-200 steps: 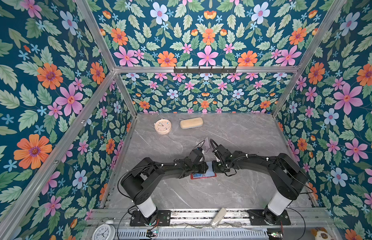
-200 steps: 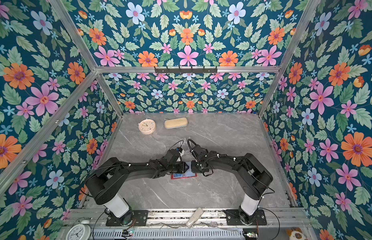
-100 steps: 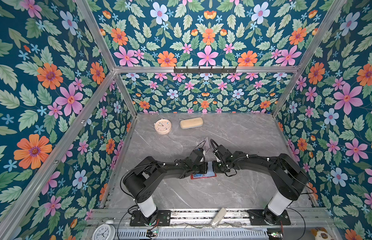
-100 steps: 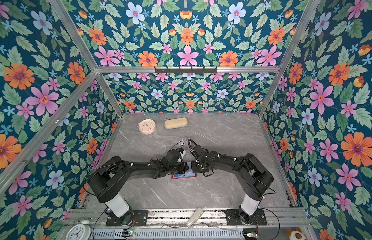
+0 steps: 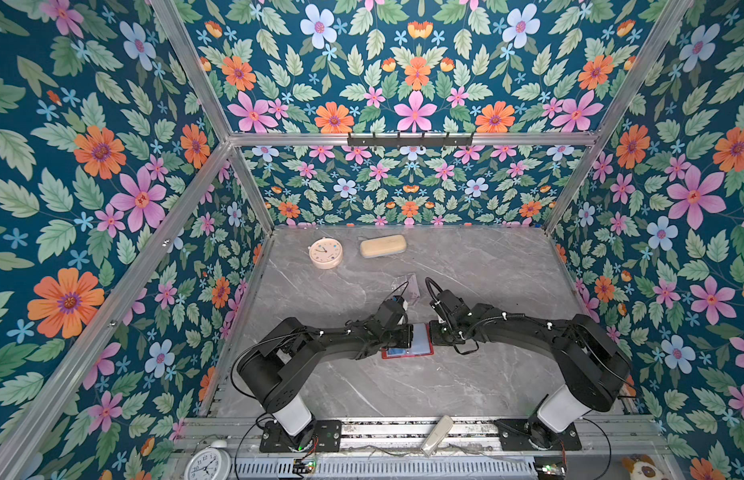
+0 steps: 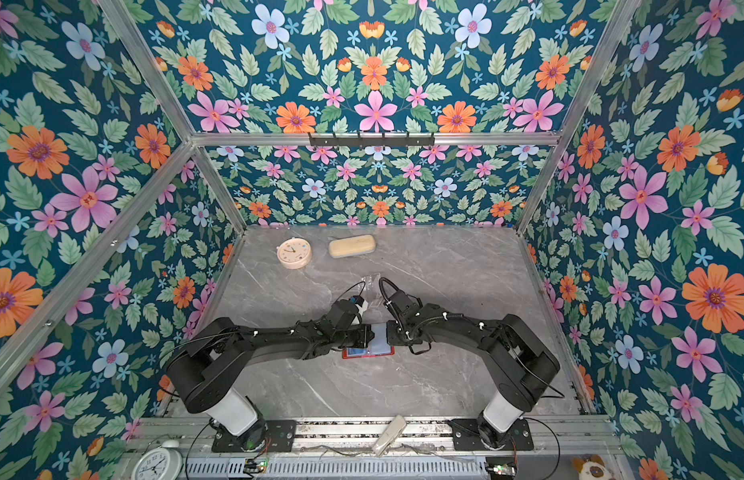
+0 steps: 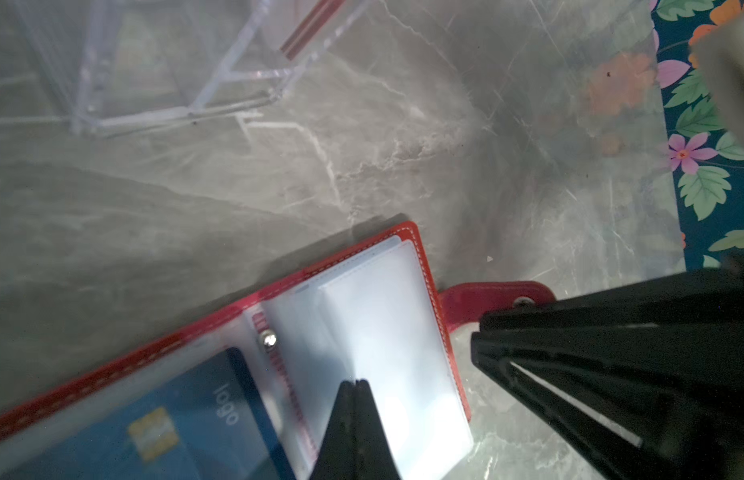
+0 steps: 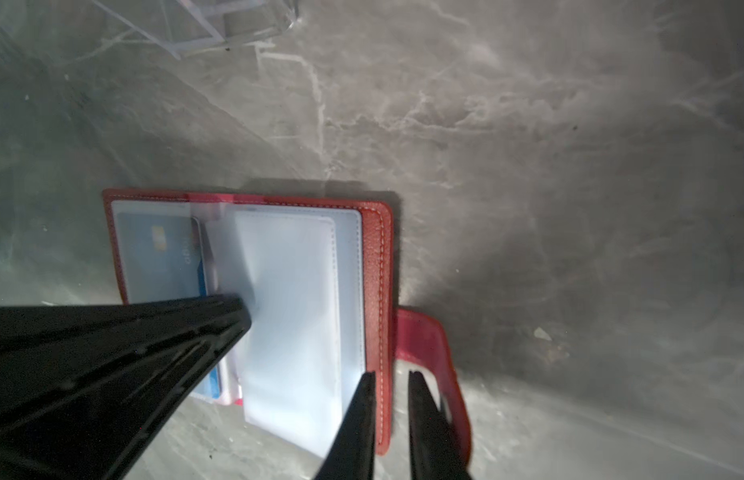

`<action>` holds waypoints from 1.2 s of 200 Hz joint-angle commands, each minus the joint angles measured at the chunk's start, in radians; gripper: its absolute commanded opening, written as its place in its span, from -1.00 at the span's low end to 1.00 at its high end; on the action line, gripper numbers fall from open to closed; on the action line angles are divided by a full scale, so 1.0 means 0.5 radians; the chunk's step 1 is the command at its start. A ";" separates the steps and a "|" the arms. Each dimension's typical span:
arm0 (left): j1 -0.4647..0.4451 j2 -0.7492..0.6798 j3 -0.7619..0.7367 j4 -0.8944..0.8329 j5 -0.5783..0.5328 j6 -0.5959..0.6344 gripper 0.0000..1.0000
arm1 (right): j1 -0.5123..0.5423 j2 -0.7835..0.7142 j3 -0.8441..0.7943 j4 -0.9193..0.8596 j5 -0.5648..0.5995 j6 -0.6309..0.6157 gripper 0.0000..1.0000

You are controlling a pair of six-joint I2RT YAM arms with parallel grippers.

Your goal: Put the credit cards into the card holder

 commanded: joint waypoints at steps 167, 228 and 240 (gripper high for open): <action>-0.001 -0.114 -0.073 0.070 -0.056 0.007 -0.61 | 0.024 0.120 0.099 0.089 -0.236 -0.067 -0.47; -0.001 -0.408 -0.195 0.004 -0.330 0.065 -0.12 | 0.050 0.154 0.161 0.108 -0.310 -0.106 -0.32; -0.001 -0.489 -0.224 -0.034 -0.411 0.073 -0.10 | 0.059 0.162 0.179 0.120 -0.330 -0.120 -0.31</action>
